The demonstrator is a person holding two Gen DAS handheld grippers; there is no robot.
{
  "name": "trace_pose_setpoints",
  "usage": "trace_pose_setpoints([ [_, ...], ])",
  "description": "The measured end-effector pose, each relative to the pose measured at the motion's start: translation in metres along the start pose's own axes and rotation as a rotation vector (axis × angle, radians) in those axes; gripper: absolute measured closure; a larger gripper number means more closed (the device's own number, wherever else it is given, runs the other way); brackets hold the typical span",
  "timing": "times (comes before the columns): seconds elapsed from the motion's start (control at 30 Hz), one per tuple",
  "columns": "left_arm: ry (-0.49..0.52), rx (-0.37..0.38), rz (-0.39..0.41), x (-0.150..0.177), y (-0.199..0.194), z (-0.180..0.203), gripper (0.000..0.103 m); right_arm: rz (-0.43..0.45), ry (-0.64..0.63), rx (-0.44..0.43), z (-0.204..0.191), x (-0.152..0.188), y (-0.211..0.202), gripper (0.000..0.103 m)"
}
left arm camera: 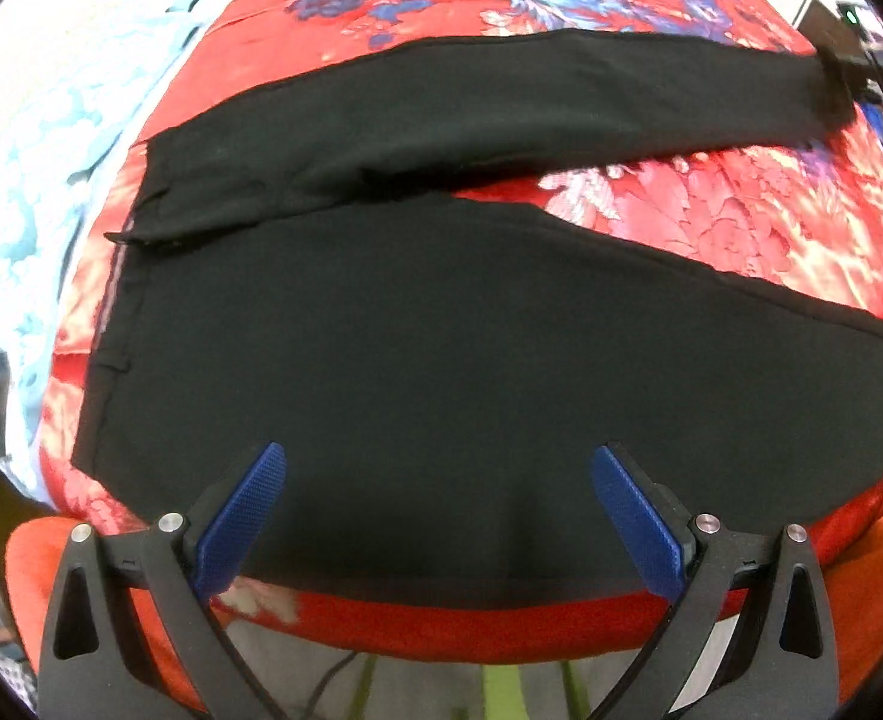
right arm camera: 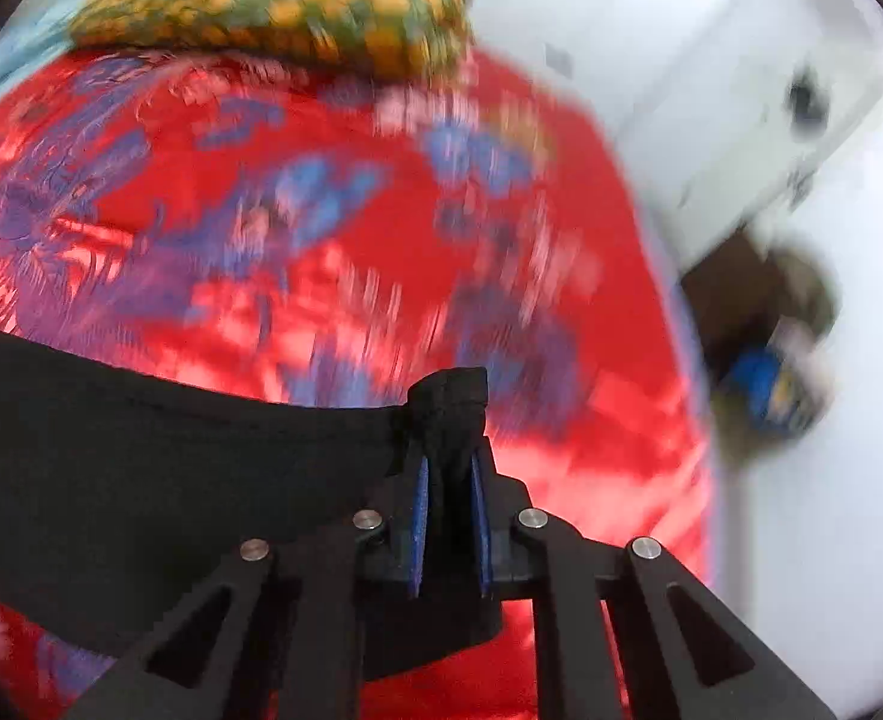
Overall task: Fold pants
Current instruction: 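Move both tools down toward the waistband of the black trousers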
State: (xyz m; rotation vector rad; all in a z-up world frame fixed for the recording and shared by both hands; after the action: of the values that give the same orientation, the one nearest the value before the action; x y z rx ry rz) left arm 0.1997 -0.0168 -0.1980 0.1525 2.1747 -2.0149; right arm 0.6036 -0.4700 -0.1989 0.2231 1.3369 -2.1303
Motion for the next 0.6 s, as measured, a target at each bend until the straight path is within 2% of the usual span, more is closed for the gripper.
trace_pose_setpoints([
  [0.07,0.011,0.006,-0.004,0.001,0.0,0.005,0.001,0.03,-0.013,0.051,-0.004,-0.011,0.004,0.09],
  [0.17,0.033,-0.009,-0.003,0.004,-0.001,0.008,0.001,0.003,0.018,0.088,-0.013,-0.009,0.031,0.086],
  [0.23,0.043,-0.017,-0.004,0.005,-0.001,0.008,0.001,-0.061,0.08,0.099,-0.016,0.0,0.052,0.068],
  [0.27,0.048,-0.021,-0.007,0.005,0.001,0.007,0.001,-0.114,0.121,0.096,-0.016,0.01,0.063,0.052],
  [0.3,0.049,-0.024,-0.009,0.005,0.002,0.004,0.001,-0.137,0.163,0.082,-0.014,0.021,0.064,0.045],
  [0.33,0.05,-0.027,-0.004,0.003,0.003,0.001,0.001,-0.127,0.187,0.081,-0.014,0.027,0.061,0.044],
  [0.43,0.031,-0.048,0.067,-0.018,-0.001,-0.023,0.001,-0.063,0.289,0.058,-0.001,0.048,0.025,0.031],
  [0.5,-0.018,-0.04,0.15,-0.05,0.001,-0.056,0.001,-0.023,0.327,0.031,0.004,0.057,-0.006,0.028],
  [0.57,-0.078,-0.082,0.246,-0.086,0.015,-0.092,0.001,0.026,0.353,-0.001,0.005,0.069,-0.048,0.023],
  [0.6,-0.085,-0.103,0.257,-0.099,0.026,-0.104,0.001,0.044,0.371,-0.028,0.003,0.073,-0.066,0.019],
])
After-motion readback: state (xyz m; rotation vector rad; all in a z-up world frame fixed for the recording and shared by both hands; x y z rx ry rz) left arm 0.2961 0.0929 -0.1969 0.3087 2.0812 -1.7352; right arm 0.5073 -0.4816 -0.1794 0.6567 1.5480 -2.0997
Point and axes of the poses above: each gripper's, at about its wrist camera, not at the fingertips, and y roughly the way its jaws point, z to its right, x to its underside, the point moved 1 cm from there along y, roughly the way its jaws point, and after that the axes turned 2 degrees about -z, right-handed, at the moved point
